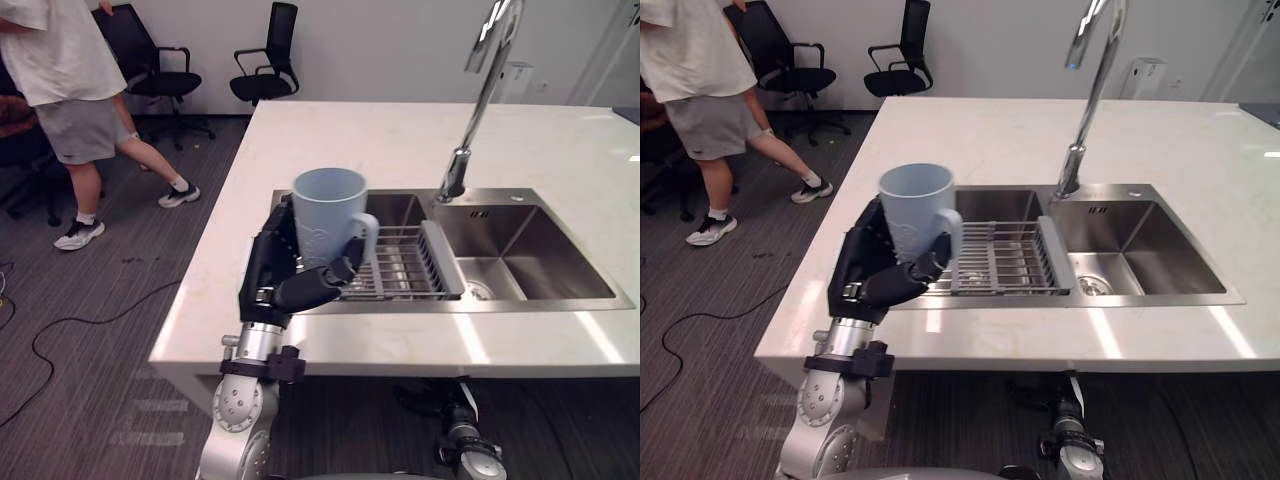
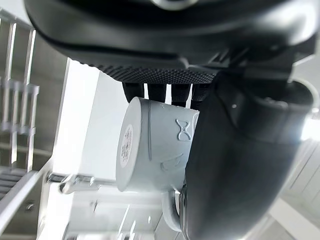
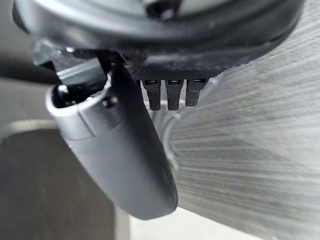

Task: Walk over to the sink, pick up the cup, carry it to the dishwasher, place the cup inside the dishwasher, then close the dishwasher door

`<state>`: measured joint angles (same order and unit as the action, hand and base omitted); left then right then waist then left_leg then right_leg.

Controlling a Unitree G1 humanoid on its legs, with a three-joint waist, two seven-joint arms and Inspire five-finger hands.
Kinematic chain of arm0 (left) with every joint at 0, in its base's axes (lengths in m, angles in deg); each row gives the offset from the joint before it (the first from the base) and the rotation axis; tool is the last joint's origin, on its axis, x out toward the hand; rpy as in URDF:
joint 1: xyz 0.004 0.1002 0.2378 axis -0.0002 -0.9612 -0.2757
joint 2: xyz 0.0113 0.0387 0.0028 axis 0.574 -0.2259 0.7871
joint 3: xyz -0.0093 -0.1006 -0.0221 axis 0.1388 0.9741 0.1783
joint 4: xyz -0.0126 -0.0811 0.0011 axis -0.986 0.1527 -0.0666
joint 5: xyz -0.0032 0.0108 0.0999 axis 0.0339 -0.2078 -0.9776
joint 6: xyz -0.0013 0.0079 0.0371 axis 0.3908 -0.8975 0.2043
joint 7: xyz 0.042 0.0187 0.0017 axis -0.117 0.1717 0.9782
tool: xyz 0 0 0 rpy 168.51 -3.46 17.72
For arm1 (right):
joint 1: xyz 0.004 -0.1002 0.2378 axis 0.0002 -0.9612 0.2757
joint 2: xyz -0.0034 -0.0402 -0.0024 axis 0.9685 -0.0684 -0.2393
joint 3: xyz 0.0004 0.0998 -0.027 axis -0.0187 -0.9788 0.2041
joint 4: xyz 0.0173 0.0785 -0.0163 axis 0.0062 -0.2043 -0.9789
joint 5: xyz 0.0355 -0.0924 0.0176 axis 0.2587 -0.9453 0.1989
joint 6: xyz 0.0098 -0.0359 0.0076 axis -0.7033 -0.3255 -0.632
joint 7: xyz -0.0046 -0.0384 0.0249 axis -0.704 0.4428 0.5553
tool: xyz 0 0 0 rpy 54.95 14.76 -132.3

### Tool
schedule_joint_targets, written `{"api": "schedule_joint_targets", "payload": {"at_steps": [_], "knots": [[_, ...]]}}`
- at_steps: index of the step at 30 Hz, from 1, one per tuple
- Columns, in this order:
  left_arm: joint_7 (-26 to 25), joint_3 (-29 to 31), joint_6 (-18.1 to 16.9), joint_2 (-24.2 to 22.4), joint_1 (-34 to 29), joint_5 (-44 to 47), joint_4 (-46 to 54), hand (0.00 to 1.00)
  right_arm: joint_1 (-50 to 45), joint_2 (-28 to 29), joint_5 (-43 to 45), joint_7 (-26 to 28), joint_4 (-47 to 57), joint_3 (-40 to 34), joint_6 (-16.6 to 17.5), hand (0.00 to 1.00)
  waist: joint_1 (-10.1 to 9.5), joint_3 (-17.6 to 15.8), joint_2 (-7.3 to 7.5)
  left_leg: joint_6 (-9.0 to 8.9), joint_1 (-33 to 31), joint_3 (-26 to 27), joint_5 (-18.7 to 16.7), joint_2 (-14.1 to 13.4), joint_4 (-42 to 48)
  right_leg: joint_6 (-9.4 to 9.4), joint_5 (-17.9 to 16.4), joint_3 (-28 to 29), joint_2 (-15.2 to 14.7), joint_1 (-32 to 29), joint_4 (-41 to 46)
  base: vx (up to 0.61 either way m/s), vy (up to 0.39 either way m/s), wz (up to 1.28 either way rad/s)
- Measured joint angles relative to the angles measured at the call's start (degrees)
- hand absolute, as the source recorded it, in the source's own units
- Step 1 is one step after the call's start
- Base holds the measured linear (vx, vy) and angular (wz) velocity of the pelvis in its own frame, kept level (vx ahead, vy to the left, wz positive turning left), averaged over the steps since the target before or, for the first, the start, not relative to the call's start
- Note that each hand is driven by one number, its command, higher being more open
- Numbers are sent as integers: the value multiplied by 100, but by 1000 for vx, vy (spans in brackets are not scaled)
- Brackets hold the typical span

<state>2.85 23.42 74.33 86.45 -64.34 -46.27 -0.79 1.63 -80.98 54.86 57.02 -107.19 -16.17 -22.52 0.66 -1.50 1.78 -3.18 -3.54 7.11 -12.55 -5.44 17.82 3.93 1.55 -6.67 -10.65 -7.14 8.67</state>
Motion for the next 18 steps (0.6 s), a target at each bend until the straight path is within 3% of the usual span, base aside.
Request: {"api": "schedule_joint_targets", "payload": {"at_steps": [1, 2, 5, 7, 8, 9, 10, 12, 15, 18], "knots": [[-25, 51, 10, 2, 19, -2, -117, 30, -20, 83, -3, 6, -15, 57, -6, 90, 17, -26, 75, 91, 1, 74, -9, 101, 50, 5, 116, 71, -96, 32, -83, -135, 173, -19], [-31, 64, 21, 7, 19, -6, -137, 30, -35, 103, -9, 21, -18, 79, -18, 90, 14, -41, 83, 119, -1, 119, -22, 146, 78, 1, 146, 112, -135, 29, -89, -174, 198, -25], [-30, 93, 26, 11, 89, -14, -105, 30, -103, 132, -15, 52, -18, 59, -54, 90, -94, -88, 84, 421, -42, 390, -152, 243, 309, 116, 341, 263, -266, -110, 64, -163, 136, -34], [-31, 147, 10, -35, 109, -11, -42, 30, -89, 138, -14, 81, -27, 39, -62, 90, -164, -128, 4, 489, -28, 553, -132, 152, 289, 18, -28, 341, -182, -304, 717, -130, 39, -35], [-28, 146, 9, -97, 126, -11, -31, 30, -118, 137, -14, 94, -27, 24, -63, 90, -134, -138, -4, 499, -17, 526, -106, 109, 284, -16, -585, 349, -98, -359, 1590, -71, -27, -1], [-19, 112, 4, -145, 129, -11, -24, 30, -146, 139, -13, 97, -33, -25, -63, 90, -142, -115, 31, 481, -17, 503, -78, 106, 279, 4, -982, 362, -24, -307, 2157, -41, -45, 8], [-16, 103, 3, -157, 128, -11, -24, 30, -146, 141, -13, 96, -35, -57, -63, 90, -149, -108, 43, 470, -19, 501, -71, 106, 279, -1, -1134, 363, 2, -245, 2293, -24, -92, 1], [-7, 101, 5, -156, 125, -13, -32, 30, -145, 137, -8, 77, -34, -101, -60, 90, -193, -43, 112, 309, -59, 471, -43, 137, 254, 18, -1508, 359, 80, 106, 1889, -22, -125, 2], [20, 17, 15, -159, 113, -12, -77, 30, -138, 106, -2, 58, -180, -78, -59, 90, -248, 76, -13, 150, -144, 340, 218, 5, -53, -65, -1429, 191, 278, 310, 1097, 26, -142, 12], [61, -119, 14, -160, 112, -10, -107, 30, -125, 100, -1, 37, -346, -38, -60, 90, -276, 132, -11, -32, -29, 227, 522, -38, -477, -159, -1324, 62, 416, 412, 882, 100, -139, 17]]}}
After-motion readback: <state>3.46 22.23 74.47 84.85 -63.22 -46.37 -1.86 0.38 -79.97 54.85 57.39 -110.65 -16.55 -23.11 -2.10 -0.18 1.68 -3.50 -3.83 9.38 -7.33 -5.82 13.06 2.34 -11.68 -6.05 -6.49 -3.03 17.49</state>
